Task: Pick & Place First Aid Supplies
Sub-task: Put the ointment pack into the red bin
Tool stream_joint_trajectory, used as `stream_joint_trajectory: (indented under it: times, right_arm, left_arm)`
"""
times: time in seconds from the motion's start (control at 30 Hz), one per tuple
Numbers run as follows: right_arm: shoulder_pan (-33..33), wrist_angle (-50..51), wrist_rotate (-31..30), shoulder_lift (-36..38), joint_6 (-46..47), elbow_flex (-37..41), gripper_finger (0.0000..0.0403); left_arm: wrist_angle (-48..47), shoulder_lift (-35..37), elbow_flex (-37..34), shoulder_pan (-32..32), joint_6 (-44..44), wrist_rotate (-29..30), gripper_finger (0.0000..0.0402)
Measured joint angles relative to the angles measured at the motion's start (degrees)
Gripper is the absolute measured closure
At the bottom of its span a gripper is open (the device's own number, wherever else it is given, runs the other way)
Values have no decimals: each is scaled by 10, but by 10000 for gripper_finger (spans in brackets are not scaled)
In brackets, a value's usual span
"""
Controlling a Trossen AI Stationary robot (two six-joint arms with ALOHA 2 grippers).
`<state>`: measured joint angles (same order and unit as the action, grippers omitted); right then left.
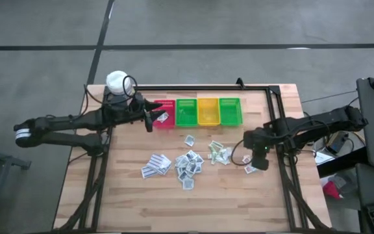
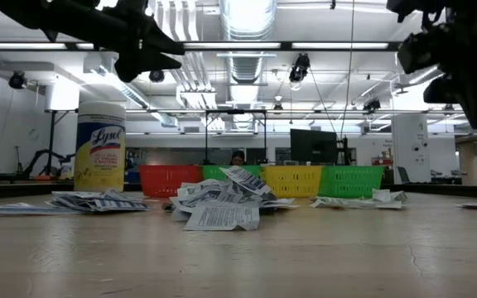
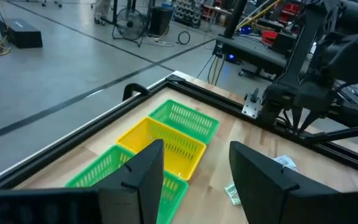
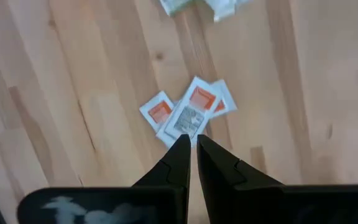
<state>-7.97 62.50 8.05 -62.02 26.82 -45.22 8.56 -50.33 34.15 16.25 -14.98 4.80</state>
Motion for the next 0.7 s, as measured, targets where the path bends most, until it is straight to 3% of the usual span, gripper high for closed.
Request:
stream_joint_trajectory:
  times: [0.2, 0.4, 0.7]
  right_arm:
    - [0, -2, 2, 0, 40, 8, 349]
    - [-1, -9, 17, 0, 98, 19, 298]
    - [0, -50, 19, 0, 218, 97, 228]
  left_arm:
    - [-1, 1, 3, 0, 5, 0, 225]
    - [-1, 1, 3, 0, 6, 0, 225]
    - [-6, 1, 3, 0, 7, 0, 225]
